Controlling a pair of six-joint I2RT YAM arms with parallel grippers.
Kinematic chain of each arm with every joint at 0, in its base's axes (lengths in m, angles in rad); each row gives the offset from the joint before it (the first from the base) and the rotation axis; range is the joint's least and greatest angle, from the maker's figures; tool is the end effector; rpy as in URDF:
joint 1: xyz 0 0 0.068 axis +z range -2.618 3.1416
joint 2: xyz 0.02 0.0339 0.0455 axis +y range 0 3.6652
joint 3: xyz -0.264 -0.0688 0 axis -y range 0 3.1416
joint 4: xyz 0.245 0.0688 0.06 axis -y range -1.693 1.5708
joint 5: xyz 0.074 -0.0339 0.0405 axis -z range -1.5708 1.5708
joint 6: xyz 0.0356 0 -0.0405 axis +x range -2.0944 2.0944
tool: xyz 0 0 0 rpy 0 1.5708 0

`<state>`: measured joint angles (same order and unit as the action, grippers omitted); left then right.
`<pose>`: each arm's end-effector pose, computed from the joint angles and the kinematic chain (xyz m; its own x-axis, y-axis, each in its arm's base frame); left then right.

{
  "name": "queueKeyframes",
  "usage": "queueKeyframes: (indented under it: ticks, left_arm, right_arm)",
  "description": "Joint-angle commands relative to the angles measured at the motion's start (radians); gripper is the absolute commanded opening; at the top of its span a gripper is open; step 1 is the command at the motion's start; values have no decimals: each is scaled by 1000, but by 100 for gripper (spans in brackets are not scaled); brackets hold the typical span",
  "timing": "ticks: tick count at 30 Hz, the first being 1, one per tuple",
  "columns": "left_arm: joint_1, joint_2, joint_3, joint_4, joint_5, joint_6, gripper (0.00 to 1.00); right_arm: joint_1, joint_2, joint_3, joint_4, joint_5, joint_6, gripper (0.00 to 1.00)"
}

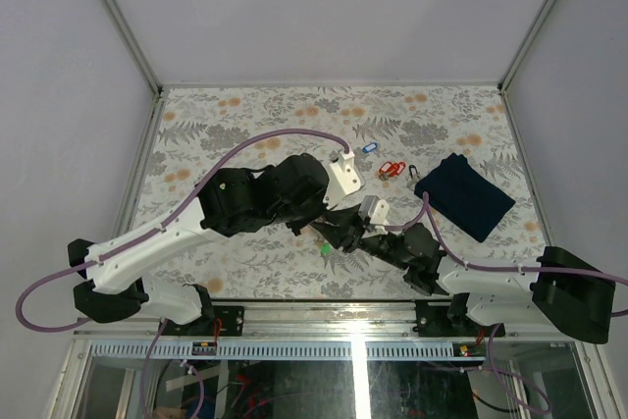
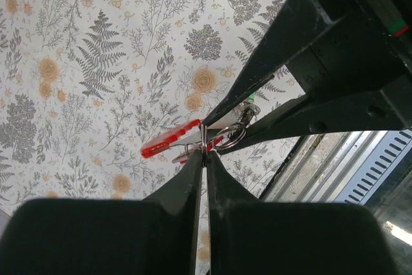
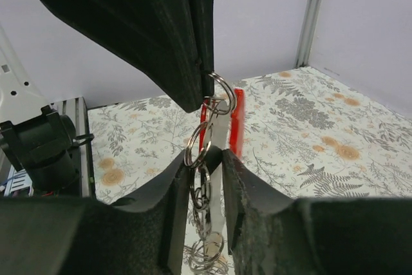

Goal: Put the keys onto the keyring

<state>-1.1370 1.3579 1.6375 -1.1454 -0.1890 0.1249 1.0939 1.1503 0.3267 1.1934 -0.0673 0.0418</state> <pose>0.1127 -0.2274 0.4138 -0.2130 0.7509 -0.6252 0.8734 0.4331 0.2227 0.1011 0.2009 0.2551 0.1275 0.3376 -0.9326 -0.9213 0.3885 0.0147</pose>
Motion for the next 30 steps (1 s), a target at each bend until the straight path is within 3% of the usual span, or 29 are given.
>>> queueKeyframes:
  ticks: [1,13,30]
  left_arm:
    - [6,-1,27,83,-23,-34,0]
    - [7,9,22,93,-64,-67,0]
    - [17,46,23,92,-55,-129,0]
  right_arm:
    - [10,-5,40,66,80,-11,28]
    - [12,-39,35,28,135,-30,0]
    - [20,-97,17,29,189,-93,0]
